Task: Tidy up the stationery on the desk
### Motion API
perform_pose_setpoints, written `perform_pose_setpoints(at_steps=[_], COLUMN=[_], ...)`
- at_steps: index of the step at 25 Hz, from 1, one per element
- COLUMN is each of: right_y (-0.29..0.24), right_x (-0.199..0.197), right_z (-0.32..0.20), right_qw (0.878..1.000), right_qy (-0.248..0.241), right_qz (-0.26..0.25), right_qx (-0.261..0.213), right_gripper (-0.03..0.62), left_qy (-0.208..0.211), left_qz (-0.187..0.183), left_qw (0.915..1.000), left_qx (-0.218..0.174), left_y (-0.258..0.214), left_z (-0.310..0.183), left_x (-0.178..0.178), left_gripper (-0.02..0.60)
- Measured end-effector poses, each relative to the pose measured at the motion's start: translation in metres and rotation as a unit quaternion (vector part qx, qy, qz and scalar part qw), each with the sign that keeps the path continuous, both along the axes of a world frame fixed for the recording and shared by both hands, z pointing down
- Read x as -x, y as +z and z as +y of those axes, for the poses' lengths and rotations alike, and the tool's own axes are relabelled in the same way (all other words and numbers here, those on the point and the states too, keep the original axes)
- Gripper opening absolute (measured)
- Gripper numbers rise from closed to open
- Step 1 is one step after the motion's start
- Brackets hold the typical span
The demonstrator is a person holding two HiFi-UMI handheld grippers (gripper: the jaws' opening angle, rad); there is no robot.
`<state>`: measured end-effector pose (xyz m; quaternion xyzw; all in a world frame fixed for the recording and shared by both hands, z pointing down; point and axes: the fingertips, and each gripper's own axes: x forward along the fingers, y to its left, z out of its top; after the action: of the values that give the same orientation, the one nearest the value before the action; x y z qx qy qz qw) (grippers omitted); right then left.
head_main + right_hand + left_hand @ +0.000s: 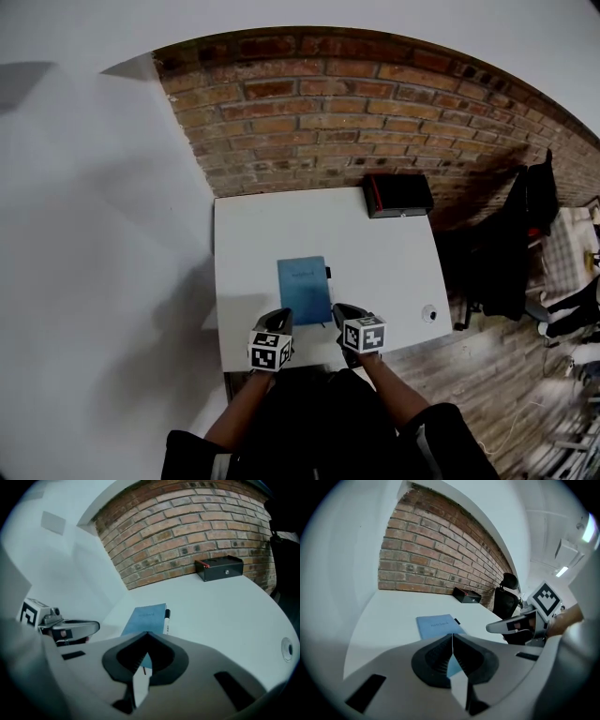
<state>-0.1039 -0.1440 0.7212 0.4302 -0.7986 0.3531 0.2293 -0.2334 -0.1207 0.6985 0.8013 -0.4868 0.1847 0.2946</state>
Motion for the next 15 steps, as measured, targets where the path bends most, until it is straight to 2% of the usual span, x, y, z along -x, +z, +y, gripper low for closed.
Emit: perform_pose_setpoints(at_steps=[4, 8, 11, 15], right_y=[-0.016, -0.03, -0.047, -0.069], right_x=[-0.009, -0.022, -0.032, -0.042], right_z=[0.017, 0.042, 0.067, 0.105], right_qw=[1.0, 0.998, 0.994, 0.991], right_qy=[-0.014, -0.03, -0.055, -0.066], right_qz=[0.003, 0.027, 0.045, 0.037], right_qx=[-0.025, -0.045, -0.08, -0.114], right_gripper=[0.021, 0.021, 0.021, 0.021], left_qy=[-0.021, -0.042, -0.062, -0.078], left_qz=[-0.004, -0.011, -0.01, -0.013], left_qw=[0.9997, 0.9989, 0.9978, 0.996], left_qx=[-0.007, -0.018, -0.023, -0.04], left_y=[-0.009, -0.021, -0.026, -0.037], left_z=[0.021, 0.048, 0.076, 0.113], left_x=[-0.01, -0.022, -0.033, -0.047], left_gripper=[0.017, 0.017, 0.018, 0.017])
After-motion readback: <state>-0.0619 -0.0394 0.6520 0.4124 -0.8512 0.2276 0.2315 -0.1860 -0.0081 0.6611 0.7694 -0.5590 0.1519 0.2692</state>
